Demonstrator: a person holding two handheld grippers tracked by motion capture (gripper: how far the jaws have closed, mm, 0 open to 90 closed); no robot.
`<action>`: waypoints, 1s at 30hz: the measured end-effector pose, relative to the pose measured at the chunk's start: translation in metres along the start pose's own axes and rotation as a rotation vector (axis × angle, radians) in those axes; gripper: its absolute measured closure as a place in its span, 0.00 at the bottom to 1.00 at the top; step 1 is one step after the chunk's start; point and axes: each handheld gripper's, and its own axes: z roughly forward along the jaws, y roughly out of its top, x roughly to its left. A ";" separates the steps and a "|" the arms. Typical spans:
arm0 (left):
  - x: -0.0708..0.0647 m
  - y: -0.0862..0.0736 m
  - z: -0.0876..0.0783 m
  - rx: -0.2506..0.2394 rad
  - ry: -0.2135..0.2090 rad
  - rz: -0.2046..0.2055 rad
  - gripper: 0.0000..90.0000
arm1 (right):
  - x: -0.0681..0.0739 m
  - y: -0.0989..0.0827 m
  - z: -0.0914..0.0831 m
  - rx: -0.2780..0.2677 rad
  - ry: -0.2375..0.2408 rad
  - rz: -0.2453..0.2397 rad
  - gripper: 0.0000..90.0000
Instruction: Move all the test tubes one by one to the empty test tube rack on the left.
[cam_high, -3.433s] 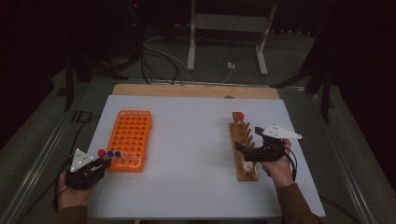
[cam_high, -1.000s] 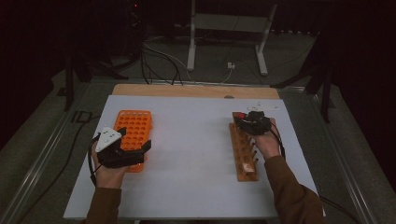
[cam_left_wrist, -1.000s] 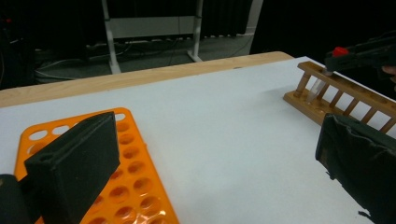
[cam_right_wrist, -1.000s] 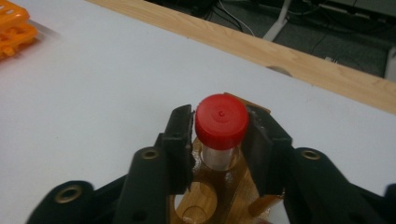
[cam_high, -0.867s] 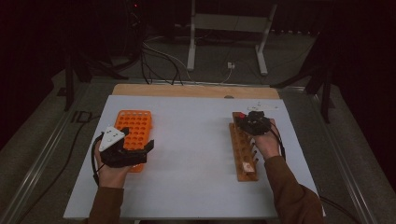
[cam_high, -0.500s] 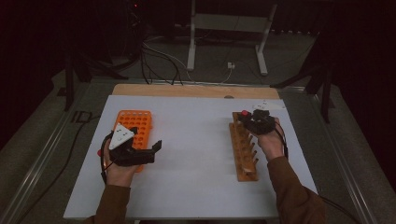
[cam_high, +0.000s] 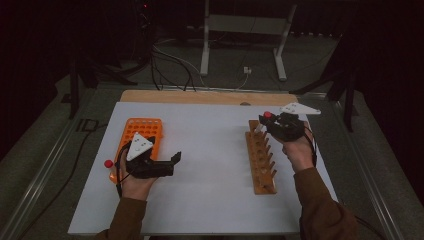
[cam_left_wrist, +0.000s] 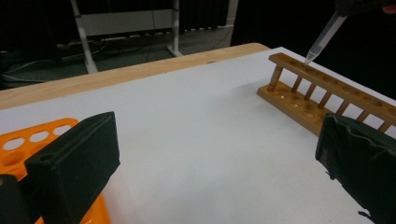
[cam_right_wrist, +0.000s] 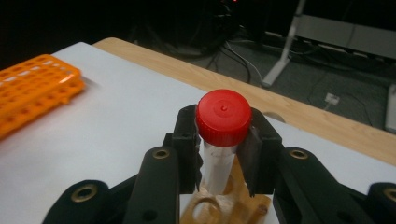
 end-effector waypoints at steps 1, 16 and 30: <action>-0.002 0.000 0.001 -0.002 -0.005 0.000 0.00 | 0.002 0.001 -0.001 -0.002 0.010 -0.003 0.78; -0.027 0.002 0.022 0.015 -0.050 0.042 0.01 | 0.060 0.000 0.016 0.055 0.193 -0.091 0.78; -0.042 0.000 0.041 0.029 -0.088 0.065 0.01 | 0.088 -0.003 0.023 0.094 0.317 -0.102 0.78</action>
